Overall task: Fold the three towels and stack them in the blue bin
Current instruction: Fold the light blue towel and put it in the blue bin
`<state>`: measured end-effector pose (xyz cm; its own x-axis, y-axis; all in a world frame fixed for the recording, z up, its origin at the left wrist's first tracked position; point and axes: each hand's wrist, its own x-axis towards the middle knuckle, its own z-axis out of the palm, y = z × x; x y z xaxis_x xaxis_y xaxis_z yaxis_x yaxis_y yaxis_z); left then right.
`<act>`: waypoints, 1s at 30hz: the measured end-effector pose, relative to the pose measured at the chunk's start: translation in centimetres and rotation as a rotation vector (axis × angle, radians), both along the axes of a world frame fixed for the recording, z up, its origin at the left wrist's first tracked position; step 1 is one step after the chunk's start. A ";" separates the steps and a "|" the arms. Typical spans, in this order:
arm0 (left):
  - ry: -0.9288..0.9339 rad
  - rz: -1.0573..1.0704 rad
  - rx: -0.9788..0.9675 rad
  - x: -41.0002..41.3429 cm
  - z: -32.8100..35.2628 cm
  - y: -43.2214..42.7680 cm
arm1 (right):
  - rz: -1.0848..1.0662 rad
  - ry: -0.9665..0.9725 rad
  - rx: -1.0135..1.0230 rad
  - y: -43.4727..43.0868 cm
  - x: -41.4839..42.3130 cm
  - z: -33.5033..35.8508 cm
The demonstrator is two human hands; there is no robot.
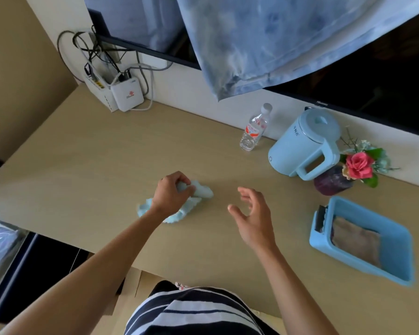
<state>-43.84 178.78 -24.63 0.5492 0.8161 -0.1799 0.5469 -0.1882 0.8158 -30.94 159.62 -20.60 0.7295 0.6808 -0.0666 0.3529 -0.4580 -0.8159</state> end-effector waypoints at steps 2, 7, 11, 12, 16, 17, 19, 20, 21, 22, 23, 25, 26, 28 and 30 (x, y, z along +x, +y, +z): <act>-0.080 -0.150 -0.033 0.2 2.5 -0.2 | 0.058 -0.046 0.021 0.8 0.8 1.3; -0.289 -0.481 -0.140 0.7 8.9 -1.3 | 0.356 0.022 -0.023 2.5 2.7 5.3; -0.307 -0.596 -0.148 1.4 12.1 -2.3 | 0.441 0.312 -0.036 2.4 3.7 7.6; -0.291 -0.609 -0.138 1.5 12.5 -2.5 | 0.432 0.341 -0.037 2.2 3.8 8.0; -0.226 -0.665 -0.055 2.0 13.8 -3.0 | 0.462 0.390 -0.100 0.9 4.3 9.2; -0.216 -0.677 -0.039 2.1 14.0 -3.2 | 0.496 0.396 -0.127 0.6 4.2 9.5; -0.205 -0.686 0.018 2.4 14.5 -3.6 | 0.531 0.396 -0.145 0.2 4.1 9.9; -0.208 -0.683 0.050 2.5 14.7 -3.9 | 0.524 0.397 -0.135 0.0 4.1 9.9; -0.215 -0.676 0.076 2.7 14.9 -4.0 | 0.510 0.401 -0.123 -0.1 4.1 9.9; -0.222 -0.669 0.089 2.8 14.9 -4.1 | 0.501 0.407 -0.120 -0.3 4.0 9.9; -0.228 -0.665 0.087 3.0 14.9 -4.2 | 0.489 0.418 -0.124 -0.4 3.8 10.0; -0.236 -0.660 0.065 3.1 15.0 -4.2 | 0.461 0.440 -0.132 -0.5 3.4 10.0; -0.244 -0.660 0.065 3.2 15.0 -4.2 | 0.452 0.452 -0.125 -0.5 3.3 10.0; -0.257 -0.655 0.086 3.4 15.0 -4.1 | 0.416 0.456 -0.088 -0.5 3.0 10.1; -0.262 -0.636 0.119 3.5 14.9 -3.9 | 0.356 0.445 -0.044 -0.2 2.8 10.1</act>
<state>-40.32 174.85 -9.73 0.9400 0.3280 0.0942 0.0892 -0.5026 0.8599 -28.10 159.44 -10.49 0.3504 0.8692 -0.3489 0.1187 -0.4107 -0.9040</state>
